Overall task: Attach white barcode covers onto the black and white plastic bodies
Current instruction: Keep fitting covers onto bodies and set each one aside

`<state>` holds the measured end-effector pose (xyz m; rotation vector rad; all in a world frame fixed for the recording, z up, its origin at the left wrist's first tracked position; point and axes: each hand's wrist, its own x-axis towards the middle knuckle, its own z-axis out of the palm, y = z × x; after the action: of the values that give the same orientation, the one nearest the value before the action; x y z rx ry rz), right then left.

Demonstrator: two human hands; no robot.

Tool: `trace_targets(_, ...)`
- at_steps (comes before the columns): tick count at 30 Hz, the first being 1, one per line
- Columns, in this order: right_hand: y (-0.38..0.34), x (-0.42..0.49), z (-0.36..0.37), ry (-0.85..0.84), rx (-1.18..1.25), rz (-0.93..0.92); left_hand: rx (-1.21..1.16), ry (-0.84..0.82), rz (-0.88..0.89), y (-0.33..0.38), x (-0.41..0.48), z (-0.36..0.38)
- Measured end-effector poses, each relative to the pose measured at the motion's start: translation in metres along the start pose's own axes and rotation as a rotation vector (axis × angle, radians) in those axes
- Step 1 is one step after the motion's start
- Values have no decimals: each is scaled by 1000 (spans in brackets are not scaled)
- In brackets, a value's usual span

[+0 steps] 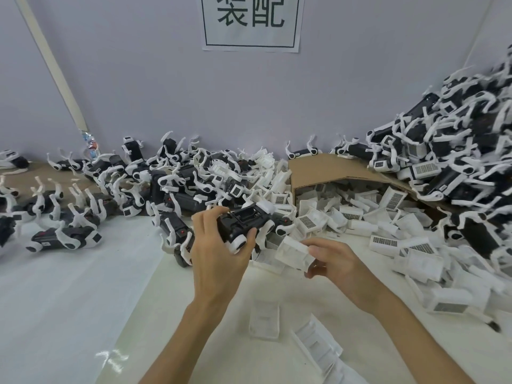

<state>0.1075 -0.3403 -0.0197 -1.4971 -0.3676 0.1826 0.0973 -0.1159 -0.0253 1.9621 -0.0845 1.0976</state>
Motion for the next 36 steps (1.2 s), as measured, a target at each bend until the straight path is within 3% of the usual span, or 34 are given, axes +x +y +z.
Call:
trace_targets(3,-2,2,0,79,84,-38,-42,-101,-34,0,-1,-1)
trace_targets(8,-7,2,-4,350,160,-94,17,-192,-75,1,-4,0)
trace_targets(12,-8,0,-4,522,-91,-225,-185,-338,-103,5,-3,-2)
trace_targets(16,-11,-4,7,449,-204,-344,-232,-513,-91,8,-8,-1)
trace_targets(19,-12,-7,13,319,-290,-335,-222,-569,-71,9,-11,1)
trace_targets(24,-12,-10,18,149,-385,-295,-183,-576,-23,12,-12,-2)
trace_targets(36,-8,-9,17,102,-479,-346,-127,-540,17,11,-12,-1)
